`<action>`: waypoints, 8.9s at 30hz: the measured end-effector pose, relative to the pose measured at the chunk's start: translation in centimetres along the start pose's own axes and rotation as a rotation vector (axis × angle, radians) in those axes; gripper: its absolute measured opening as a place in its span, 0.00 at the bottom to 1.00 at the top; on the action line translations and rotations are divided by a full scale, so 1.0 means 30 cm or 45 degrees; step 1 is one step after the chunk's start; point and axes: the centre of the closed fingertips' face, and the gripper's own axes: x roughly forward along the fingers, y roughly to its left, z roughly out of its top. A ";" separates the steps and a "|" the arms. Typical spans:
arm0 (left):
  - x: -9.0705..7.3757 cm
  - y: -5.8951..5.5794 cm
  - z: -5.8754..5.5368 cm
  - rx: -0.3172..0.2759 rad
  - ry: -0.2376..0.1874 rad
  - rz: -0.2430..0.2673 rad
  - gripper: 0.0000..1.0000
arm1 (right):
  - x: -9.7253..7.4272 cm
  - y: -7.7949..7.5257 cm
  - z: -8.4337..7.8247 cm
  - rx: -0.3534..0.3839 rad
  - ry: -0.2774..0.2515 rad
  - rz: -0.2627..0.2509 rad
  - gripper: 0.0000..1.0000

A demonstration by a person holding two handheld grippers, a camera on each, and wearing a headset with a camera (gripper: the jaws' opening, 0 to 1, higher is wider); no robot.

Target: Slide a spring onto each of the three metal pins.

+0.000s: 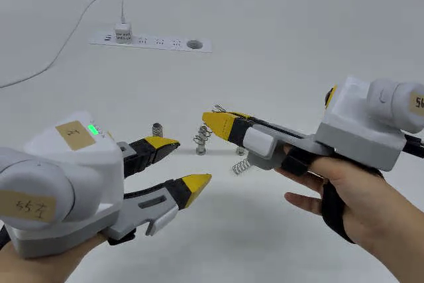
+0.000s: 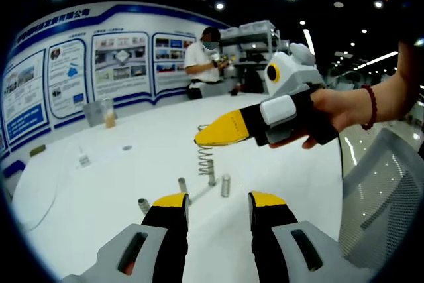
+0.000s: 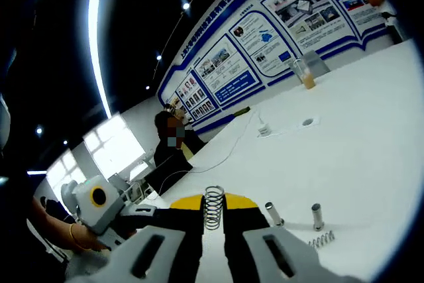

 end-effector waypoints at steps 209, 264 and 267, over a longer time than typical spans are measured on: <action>0.364 -0.032 -0.152 0.074 0.261 -0.097 0.30 | -0.285 -0.173 -0.161 -0.427 0.265 -0.096 0.56; 0.362 -0.059 -0.120 0.091 0.243 -0.174 0.10 | -0.322 -0.234 -0.106 -0.223 0.156 -0.237 0.51; 0.338 -0.049 -0.101 0.075 0.214 -0.165 0.10 | -0.321 -0.224 -0.088 -0.183 0.133 -0.229 0.50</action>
